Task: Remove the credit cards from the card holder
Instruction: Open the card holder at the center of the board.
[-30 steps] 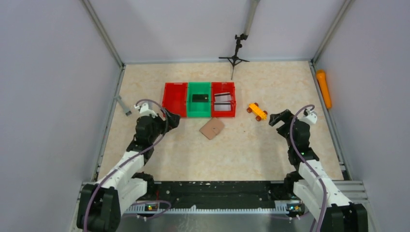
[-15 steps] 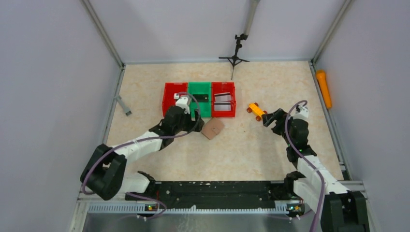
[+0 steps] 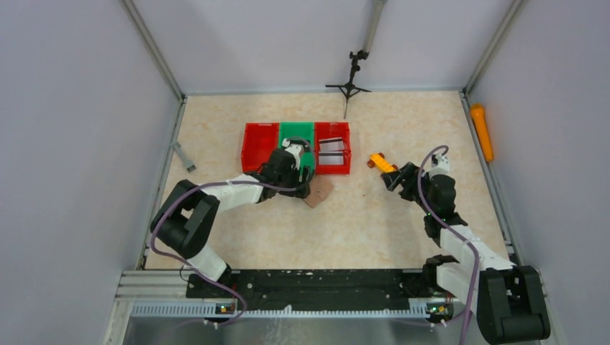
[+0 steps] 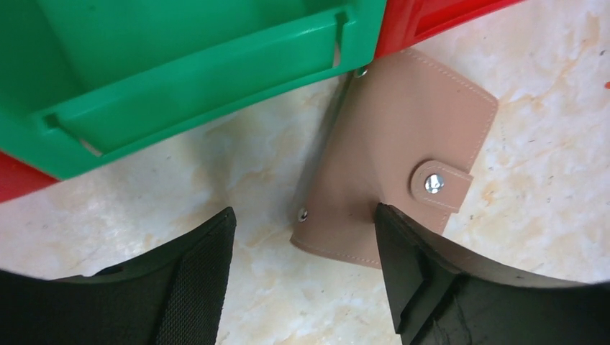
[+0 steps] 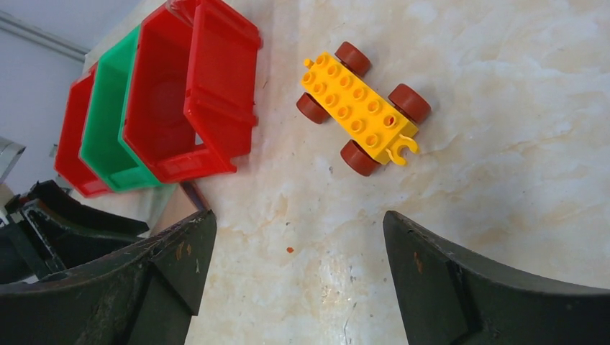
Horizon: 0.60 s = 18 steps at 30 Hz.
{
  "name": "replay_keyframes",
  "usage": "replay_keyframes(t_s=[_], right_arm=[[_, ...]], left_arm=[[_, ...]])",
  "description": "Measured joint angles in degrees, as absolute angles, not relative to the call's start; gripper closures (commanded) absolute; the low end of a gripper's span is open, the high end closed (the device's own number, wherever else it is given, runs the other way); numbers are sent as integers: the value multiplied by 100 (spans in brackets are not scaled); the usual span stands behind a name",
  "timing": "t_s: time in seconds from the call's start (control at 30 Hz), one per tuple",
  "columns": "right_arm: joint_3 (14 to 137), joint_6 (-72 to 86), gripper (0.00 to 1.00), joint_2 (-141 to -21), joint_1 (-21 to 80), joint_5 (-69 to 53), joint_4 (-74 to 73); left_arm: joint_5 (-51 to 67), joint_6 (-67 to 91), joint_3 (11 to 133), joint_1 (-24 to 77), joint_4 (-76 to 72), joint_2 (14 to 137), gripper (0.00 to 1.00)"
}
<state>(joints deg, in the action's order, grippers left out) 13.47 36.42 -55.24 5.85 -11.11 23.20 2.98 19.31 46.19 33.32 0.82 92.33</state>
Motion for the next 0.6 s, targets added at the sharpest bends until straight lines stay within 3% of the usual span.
replay_keyframes(t_s=[0.4,0.47,0.6], right_arm=[[1382,3500,17,-5913,825,-1494,2646],[1479,3441,17,-6169,1048,-1529,2663],[1822,3315,17,-6775,1603,-1601,2655]], left_arm=[[1780,1962,5201,3319,414,9767,95],[2027,1966,5196,3321,403,9767,100],[2346,1994,5089,3321,252,9749,100]])
